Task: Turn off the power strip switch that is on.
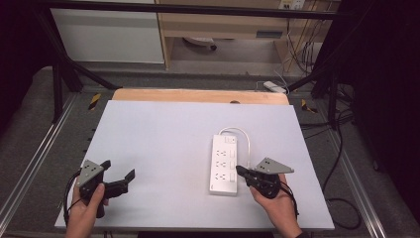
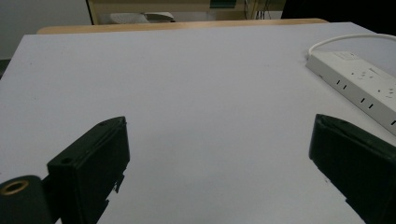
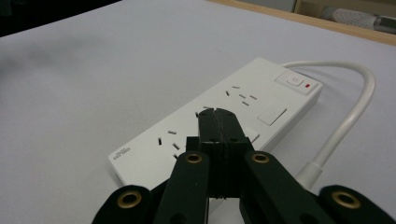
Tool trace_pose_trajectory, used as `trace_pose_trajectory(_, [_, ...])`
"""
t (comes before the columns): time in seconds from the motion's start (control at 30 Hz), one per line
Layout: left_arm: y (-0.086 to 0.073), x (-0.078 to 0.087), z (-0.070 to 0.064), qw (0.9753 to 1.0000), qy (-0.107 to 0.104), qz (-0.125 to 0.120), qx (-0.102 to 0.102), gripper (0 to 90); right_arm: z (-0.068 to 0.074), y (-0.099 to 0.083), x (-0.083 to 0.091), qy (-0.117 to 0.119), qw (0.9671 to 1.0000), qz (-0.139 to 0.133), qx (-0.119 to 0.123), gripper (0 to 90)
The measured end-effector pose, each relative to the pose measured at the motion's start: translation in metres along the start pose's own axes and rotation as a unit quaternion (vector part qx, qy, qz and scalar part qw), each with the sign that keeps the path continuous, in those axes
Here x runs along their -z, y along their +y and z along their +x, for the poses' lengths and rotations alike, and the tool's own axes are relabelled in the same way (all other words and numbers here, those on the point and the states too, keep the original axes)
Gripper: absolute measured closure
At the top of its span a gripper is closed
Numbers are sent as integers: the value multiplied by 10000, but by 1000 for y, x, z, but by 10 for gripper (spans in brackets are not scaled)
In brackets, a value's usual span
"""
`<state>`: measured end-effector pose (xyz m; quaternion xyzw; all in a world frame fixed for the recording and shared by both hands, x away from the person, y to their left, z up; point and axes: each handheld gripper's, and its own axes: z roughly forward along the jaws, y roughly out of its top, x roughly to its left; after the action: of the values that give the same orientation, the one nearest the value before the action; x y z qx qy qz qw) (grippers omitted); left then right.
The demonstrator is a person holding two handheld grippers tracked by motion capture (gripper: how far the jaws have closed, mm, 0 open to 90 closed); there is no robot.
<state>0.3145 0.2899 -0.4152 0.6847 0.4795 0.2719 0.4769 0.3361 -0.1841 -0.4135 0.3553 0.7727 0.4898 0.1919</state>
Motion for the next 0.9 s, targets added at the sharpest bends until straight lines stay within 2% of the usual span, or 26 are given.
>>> trace_pose_trajectory(0.6, [0,0,0,10000,-11,0,-6,54,6,-13,-17,116,9986,509,56,900])
trace_pose_trajectory(0.9, [0,0,0,10000,-17,1,-11,54,8,-16,-22,172,9979,626,82,900])
